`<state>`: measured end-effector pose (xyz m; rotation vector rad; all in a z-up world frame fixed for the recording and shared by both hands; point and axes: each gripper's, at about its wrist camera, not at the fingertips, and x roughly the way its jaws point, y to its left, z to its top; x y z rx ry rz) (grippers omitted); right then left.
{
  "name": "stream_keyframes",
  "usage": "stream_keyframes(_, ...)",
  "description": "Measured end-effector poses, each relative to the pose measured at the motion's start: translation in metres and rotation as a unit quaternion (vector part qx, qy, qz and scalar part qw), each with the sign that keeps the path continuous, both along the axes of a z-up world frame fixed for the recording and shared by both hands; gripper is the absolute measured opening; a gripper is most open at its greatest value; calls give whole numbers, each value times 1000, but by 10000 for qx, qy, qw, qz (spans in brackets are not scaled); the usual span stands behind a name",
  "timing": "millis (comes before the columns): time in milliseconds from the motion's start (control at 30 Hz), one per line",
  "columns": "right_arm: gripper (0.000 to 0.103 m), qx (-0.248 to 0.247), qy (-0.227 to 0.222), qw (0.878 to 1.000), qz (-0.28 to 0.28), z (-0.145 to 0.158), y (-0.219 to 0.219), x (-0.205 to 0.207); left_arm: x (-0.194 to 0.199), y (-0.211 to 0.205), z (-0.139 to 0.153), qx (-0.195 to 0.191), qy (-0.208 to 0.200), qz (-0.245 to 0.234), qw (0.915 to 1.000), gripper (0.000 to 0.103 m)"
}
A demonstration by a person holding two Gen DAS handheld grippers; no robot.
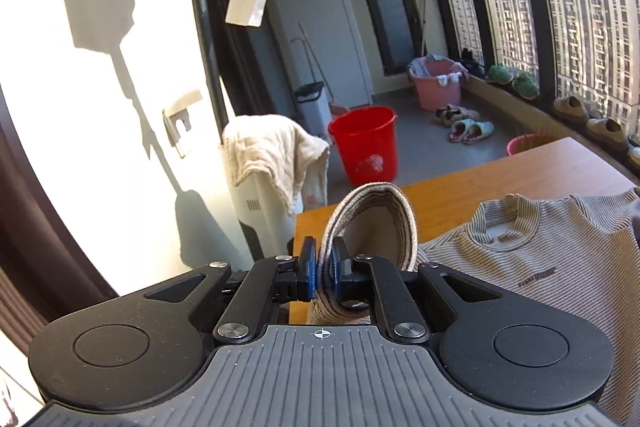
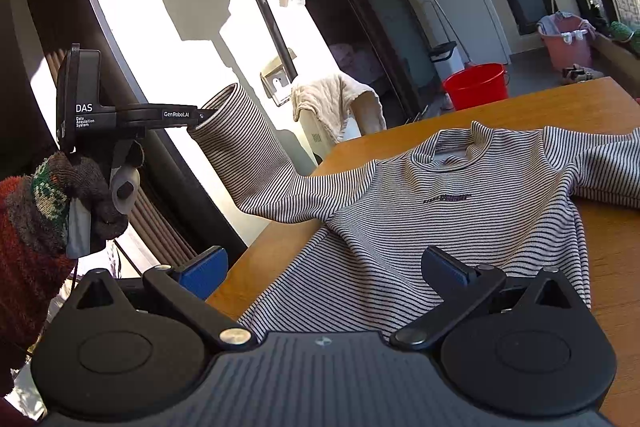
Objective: Fold clothes
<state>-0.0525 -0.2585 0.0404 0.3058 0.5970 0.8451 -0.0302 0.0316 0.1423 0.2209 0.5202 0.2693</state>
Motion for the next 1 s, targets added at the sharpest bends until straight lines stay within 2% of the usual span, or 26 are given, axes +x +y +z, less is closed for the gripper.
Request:
stream_keyframes(233,103,-24,82,9999,59,-6,5,3,10,-3,47,-288,-450,-98,9985,9)
stream_keyframes(333,103,-43,157,9999,52,-12,6,5,22,-21,63,-194,-607,-260,9976,9)
stream_keyframes(467,103,-93,321,9994,17,-24,5,8,43,-51,74,-100,-609,-586,9964,8)
stream_keyframes(633,103,-247,595,9979,61,-45,10,10,68,-95,75,-42,-576,-960,9937,8)
stream_keyframes(767,103,-323,598,9977,53,-50,13,10,87,-131,77,-75,-607,-1284,9898,6)
stream_keyframes(933,103,-332,618,9975,12,-53,11,10,91,-162,77,-216,-656,-1695,9831,7)
stream_keyframes(1000,103,-341,618,9975,-3,-53,11,10,88,-167,72,-243,-605,-1817,9812,12)
